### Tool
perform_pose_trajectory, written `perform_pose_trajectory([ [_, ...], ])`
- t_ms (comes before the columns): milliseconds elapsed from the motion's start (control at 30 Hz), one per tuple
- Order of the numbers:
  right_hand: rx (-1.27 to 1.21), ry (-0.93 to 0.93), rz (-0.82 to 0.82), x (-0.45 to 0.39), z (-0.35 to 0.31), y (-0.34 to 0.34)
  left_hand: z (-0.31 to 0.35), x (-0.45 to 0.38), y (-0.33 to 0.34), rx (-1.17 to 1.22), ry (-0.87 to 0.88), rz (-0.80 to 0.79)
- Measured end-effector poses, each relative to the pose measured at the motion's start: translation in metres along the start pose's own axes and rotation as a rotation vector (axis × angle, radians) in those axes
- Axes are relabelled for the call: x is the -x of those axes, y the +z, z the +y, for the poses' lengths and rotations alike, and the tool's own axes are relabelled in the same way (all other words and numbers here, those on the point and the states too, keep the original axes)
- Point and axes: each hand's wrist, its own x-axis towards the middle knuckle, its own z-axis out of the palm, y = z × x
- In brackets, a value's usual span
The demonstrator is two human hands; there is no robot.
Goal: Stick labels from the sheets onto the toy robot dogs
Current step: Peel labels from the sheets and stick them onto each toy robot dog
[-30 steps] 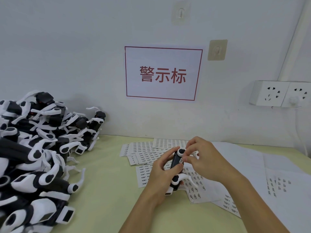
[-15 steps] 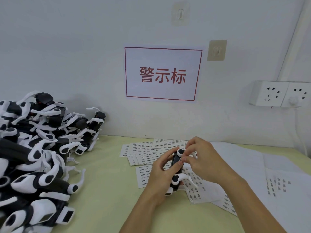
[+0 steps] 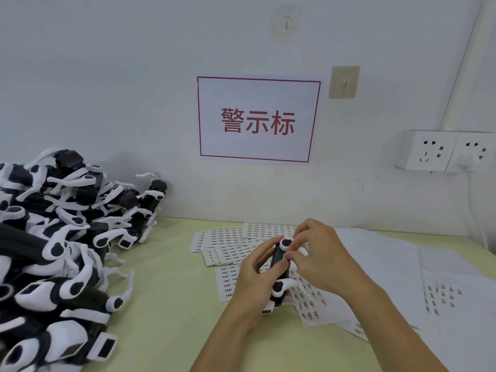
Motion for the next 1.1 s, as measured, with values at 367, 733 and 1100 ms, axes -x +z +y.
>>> perform_pose_trajectory([
  [367,0.084,0.080,0.029,0.000,-0.009,0.000,-0.001,0.000,0.000,-0.012,0.016,-0.005],
  [733,0.058,0.258,0.074,0.000,-0.020,0.003,-0.001,0.001,0.000,-0.016,0.013,0.005],
  [1100,-0.046,0.319,-0.029,0.000,-0.017,-0.010,0.002,0.002,0.000,0.037,-0.002,0.000],
])
